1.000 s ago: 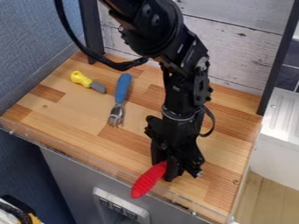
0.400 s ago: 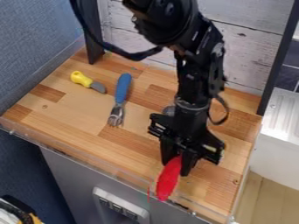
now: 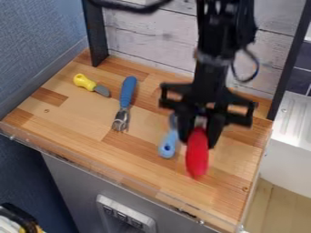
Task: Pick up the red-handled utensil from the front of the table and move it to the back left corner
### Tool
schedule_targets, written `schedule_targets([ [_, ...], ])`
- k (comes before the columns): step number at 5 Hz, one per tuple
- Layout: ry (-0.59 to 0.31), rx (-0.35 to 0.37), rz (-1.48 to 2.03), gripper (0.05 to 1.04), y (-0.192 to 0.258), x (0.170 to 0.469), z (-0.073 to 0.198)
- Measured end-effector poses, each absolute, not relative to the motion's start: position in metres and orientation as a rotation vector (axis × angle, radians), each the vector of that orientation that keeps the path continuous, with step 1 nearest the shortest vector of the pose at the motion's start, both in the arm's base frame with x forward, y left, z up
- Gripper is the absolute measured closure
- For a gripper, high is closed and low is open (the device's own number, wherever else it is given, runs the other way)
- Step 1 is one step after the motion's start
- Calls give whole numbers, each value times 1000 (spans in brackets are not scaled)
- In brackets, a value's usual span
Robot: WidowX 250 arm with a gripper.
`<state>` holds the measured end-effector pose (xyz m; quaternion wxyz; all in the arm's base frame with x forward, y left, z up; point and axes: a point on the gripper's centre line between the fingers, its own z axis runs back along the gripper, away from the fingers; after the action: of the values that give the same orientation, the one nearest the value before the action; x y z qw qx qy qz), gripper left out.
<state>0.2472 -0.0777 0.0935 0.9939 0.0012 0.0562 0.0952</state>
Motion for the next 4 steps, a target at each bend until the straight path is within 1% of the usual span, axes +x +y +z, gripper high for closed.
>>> schedule_targets([
  [1,125,2,174,720,-81,246,113],
  [2,114,-7,63,720,-66,256,126],
  [3,106,-13,-66,720,-35,283,134],
  [4,113,-14,-159,720,1,321,135],
])
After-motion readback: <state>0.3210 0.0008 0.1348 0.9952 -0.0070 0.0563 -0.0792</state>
